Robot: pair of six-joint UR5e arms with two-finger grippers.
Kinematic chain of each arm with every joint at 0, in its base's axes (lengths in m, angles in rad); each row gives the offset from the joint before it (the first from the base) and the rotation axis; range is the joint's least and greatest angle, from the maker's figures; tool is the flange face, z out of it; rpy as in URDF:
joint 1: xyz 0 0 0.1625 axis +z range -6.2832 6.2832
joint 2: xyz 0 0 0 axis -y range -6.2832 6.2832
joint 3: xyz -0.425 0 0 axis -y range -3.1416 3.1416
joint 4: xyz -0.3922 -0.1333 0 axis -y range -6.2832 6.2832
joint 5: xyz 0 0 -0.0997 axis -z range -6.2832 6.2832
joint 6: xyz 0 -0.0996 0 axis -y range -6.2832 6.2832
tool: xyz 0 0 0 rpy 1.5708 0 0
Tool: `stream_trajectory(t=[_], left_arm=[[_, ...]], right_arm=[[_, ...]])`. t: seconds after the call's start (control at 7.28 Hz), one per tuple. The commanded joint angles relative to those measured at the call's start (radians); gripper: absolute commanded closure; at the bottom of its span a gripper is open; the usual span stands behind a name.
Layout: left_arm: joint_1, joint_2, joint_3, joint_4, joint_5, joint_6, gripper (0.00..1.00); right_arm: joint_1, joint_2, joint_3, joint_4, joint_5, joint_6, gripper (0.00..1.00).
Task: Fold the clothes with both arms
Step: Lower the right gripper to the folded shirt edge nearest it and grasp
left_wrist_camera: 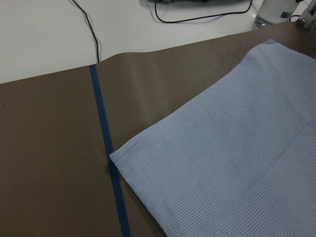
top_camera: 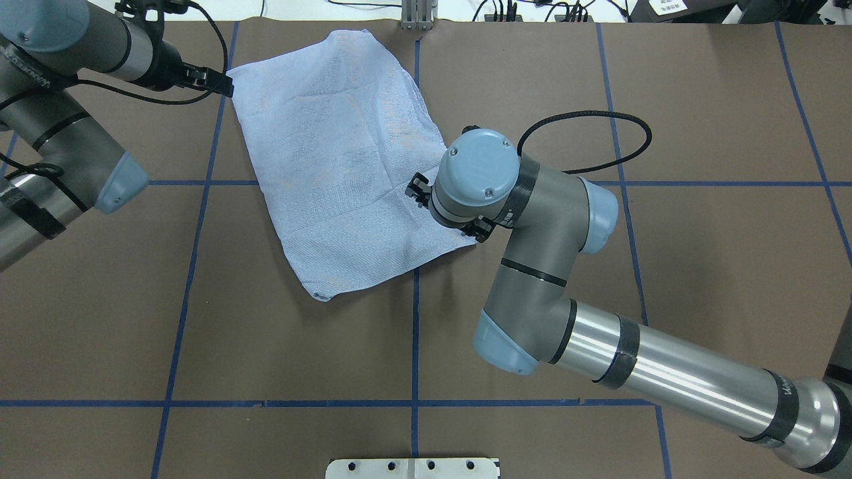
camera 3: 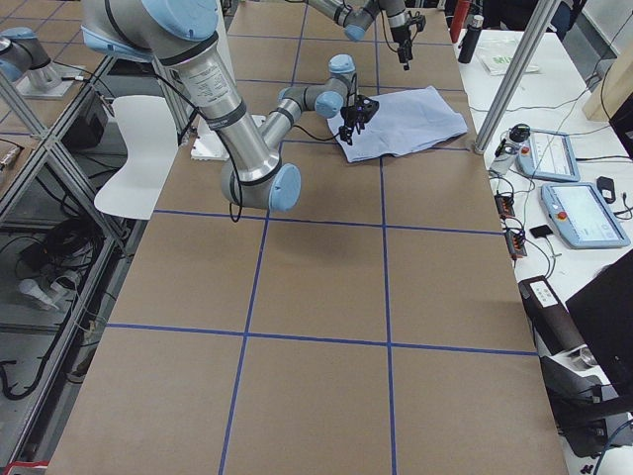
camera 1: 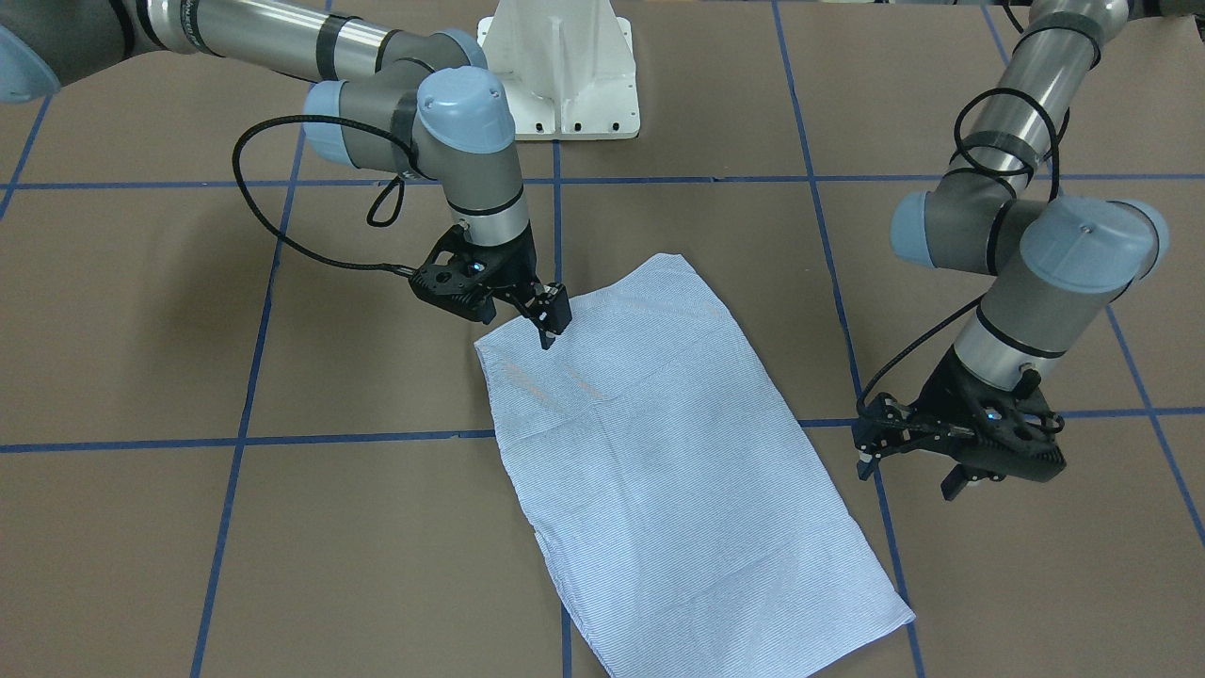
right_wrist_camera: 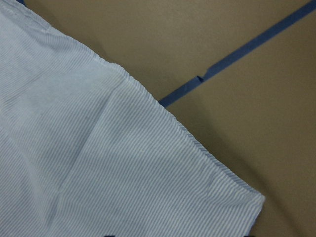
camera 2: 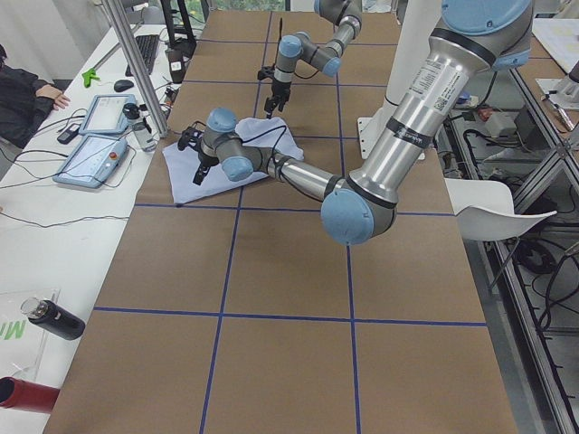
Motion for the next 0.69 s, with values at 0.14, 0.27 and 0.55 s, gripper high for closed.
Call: stream_trajectory(t=[0.14,0.27,0.55], left_arm=[[0.002,0.014,-0.026,0.002,-0.007,-0.035,0.00],[0.002,0.014,-0.025,0.002,-0.007,-0.034,0.00],[0.004,0.014,-0.022,0.002,-0.007,-0.035,0.00]], right_arm=[[-0.038,0.018,-0.071,0.003,-0.038,0.144,0.25],[-0.040,0.041,-0.105,0.003,-0.045,0.152,0.26],[-0.049,0.041,-0.108,0.001,-0.045,0.160,0.26]])
